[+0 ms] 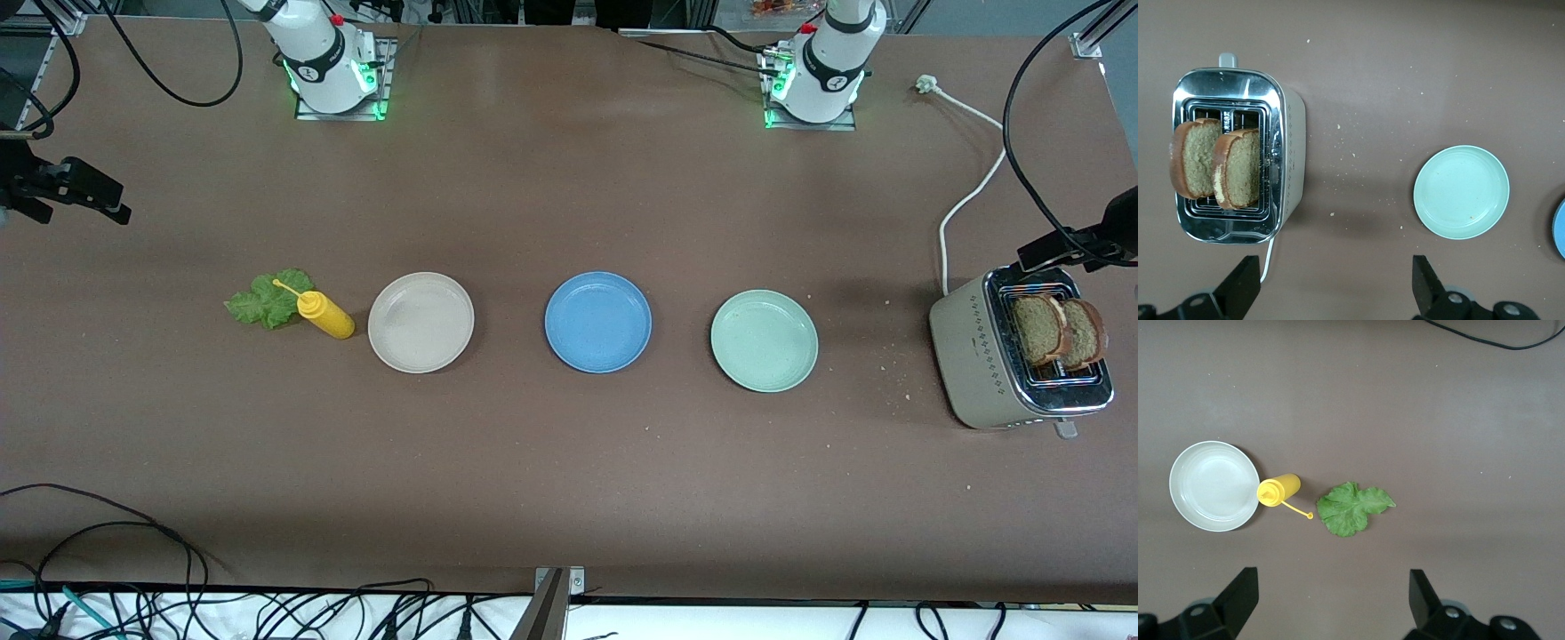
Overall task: Make sandwich in blue plate with both arms
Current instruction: 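Move the left gripper over the toaster above the bread slices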
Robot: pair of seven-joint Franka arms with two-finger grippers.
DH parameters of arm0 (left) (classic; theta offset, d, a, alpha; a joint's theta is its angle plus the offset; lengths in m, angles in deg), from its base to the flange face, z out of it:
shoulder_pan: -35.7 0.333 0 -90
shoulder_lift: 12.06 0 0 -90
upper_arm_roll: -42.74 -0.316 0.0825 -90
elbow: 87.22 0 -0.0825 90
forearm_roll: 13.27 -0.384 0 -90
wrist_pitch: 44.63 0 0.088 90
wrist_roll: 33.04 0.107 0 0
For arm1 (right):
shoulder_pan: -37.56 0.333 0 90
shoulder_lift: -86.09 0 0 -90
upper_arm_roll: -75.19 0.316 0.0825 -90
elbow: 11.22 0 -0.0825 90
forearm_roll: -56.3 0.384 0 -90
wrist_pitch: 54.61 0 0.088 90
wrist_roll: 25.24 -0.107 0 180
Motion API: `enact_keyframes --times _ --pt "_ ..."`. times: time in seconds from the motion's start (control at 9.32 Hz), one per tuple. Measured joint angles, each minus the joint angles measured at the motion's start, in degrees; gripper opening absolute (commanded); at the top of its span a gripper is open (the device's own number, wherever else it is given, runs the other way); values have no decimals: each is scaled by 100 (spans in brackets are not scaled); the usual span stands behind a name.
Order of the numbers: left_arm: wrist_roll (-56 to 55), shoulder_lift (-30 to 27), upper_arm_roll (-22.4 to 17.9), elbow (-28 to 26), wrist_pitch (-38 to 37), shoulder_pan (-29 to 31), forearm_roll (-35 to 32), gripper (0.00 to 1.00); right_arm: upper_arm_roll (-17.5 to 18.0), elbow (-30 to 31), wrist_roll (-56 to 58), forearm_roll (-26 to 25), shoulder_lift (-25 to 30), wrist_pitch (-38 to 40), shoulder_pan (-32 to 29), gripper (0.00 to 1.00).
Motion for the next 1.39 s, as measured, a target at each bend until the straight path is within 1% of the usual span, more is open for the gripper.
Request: enact_keyframes --times 0.54,1.39 --pt "0 -1 84 -12 -13 -52 0 100 0 0 0 0 0 0 0 100" --pt "0 11 85 -49 -20 -51 0 100 0 0 0 3 -1 0 0 100"
